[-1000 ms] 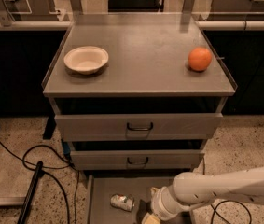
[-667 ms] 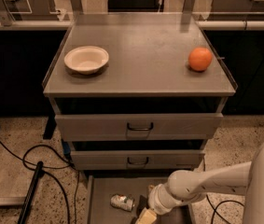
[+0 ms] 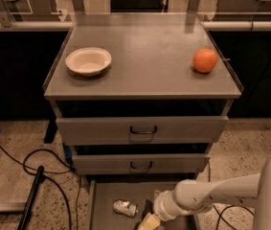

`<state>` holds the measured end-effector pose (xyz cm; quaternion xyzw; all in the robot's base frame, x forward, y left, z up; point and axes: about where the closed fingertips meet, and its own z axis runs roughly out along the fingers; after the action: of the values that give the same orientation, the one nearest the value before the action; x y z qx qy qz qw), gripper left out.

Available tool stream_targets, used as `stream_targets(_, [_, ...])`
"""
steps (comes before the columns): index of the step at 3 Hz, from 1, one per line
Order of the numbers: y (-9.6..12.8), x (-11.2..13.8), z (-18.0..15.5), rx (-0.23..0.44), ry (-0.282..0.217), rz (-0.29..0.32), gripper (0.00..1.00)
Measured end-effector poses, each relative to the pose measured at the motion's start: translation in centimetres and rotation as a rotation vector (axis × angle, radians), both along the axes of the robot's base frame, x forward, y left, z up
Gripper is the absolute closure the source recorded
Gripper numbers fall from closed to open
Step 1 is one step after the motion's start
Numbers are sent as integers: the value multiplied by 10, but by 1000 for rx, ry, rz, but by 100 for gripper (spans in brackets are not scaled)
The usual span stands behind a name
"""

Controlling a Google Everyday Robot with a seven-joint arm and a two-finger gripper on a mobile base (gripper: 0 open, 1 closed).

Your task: Pick 7up can from bottom drawer and place on counter

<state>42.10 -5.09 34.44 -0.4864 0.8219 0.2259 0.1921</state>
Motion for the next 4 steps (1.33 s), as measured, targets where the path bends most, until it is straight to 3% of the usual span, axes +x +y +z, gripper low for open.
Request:
stream_targets(1, [-7, 18, -33, 70, -35, -78, 0])
stream_targets(2, [-6, 19, -35, 72, -34, -81, 0])
stream_targets(4, [20, 28, -68, 61, -22, -44, 0])
